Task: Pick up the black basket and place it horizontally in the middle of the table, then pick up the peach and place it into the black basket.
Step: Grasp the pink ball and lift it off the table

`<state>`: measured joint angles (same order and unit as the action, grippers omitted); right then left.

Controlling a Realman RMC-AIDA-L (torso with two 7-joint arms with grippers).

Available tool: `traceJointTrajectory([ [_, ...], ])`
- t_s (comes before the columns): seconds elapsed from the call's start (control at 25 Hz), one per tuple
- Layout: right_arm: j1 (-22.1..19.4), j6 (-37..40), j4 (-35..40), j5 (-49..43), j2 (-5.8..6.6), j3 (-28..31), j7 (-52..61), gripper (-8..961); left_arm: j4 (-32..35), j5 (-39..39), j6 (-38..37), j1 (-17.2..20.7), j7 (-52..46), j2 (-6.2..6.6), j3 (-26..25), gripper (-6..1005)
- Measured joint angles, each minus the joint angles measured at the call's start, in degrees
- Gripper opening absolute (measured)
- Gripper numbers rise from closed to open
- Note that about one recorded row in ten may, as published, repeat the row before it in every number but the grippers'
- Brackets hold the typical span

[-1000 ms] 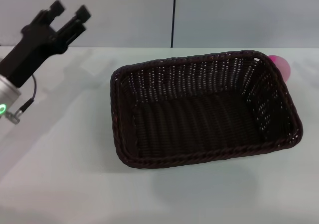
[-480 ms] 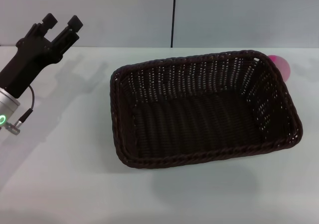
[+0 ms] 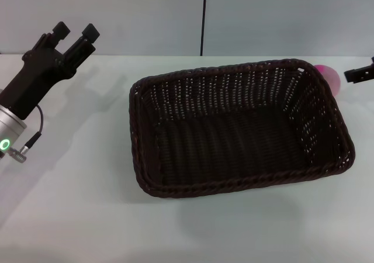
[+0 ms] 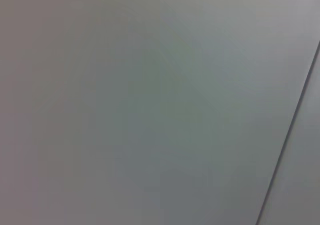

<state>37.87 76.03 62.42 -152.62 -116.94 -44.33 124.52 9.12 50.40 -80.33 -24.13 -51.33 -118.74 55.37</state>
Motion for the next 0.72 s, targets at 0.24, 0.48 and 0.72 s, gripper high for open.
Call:
traceJointTrajectory([
  [0.24,1.7,-3.0,-4.6,-0.4,-0.14,-1.5,-0.3,789,-0.9,0.0,0.0,0.1,0.1,0.00,0.0,845],
  [0.48,2.4,-6.5,-7.8,-0.3,-0.34,-4.4,-0.3,787,-0.9,0.0,0.0,0.2,-0.3,-0.04,0.0,844],
  [0.72,3.6,-9.5,-11.3,-0.3,-0.60,-5.8,-0.4,786,-1.6,0.0,0.0,-0.2,-0.4,-0.08,0.0,844],
])
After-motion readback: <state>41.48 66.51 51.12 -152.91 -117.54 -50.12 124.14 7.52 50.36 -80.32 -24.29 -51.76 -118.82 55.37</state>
